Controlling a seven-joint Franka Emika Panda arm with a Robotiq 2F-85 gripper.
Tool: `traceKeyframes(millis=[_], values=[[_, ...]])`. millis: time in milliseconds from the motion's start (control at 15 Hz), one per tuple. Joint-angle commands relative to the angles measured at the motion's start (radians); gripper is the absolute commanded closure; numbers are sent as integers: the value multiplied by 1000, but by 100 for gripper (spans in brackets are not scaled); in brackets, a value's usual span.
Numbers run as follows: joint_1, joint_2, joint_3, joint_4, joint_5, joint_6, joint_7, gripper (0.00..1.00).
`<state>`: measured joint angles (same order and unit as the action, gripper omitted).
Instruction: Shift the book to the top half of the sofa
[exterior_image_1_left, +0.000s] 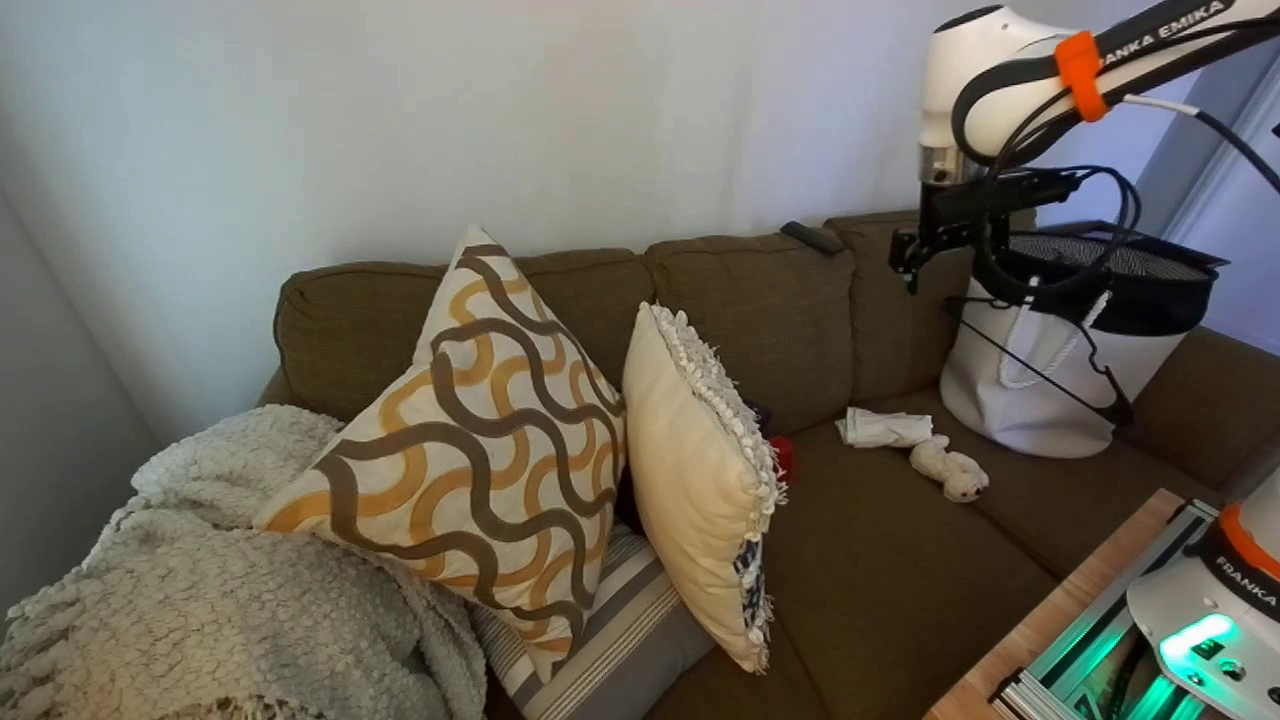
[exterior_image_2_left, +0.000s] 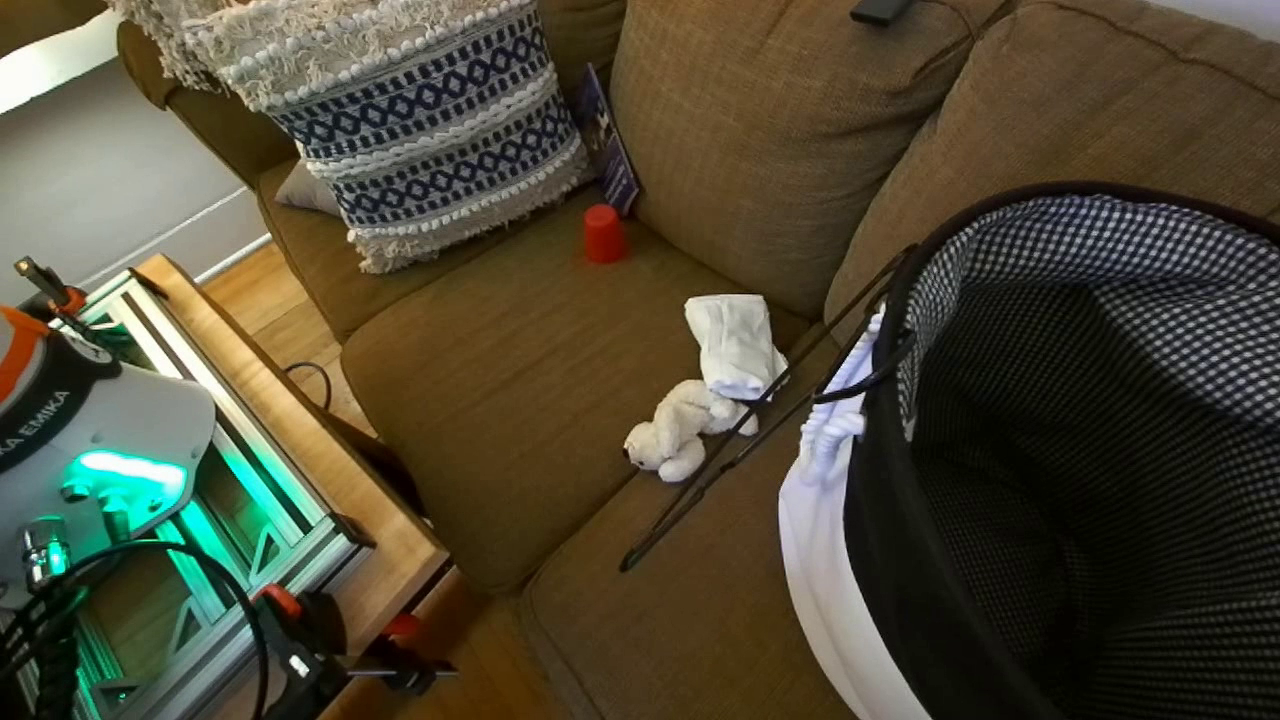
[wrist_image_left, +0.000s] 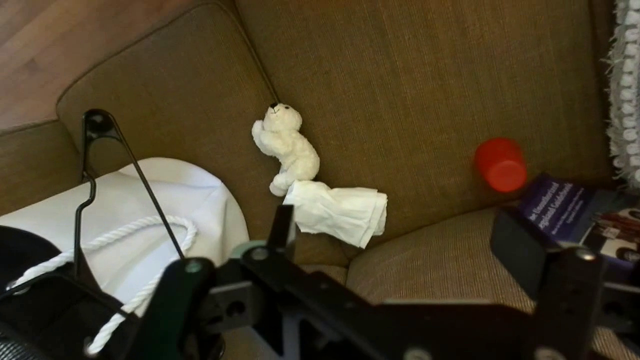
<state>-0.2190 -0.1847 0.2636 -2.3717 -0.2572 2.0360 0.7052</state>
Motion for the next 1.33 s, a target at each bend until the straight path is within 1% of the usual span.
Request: traceKeyframes(millis=[0, 133, 267, 333, 400, 467, 600, 733, 867, 933, 1000, 1067, 1267], values=[[84, 53, -83, 34, -12, -14, 8, 0], [97, 113, -101, 79, -10, -29, 4, 0], [100, 124, -105, 95, -10, -38, 3, 0], [106, 133, -117, 85, 11, 10, -22, 0], [119, 131, -141, 58, 51, 107, -125, 0], [129, 158, -158, 66, 54, 132, -185, 0], [140, 203, -191, 58, 76, 260, -302, 0], [146, 269, -217, 81, 145, 364, -443, 0], [147, 344, -223, 119, 238, 431, -603, 0], [146, 383, -218, 152, 279, 433, -681, 0], [105, 420, -177, 184, 311, 433, -760, 0], [133, 458, -202, 232, 341, 405, -836, 0], [133, 565, -180, 361, 345, 323, -982, 0]])
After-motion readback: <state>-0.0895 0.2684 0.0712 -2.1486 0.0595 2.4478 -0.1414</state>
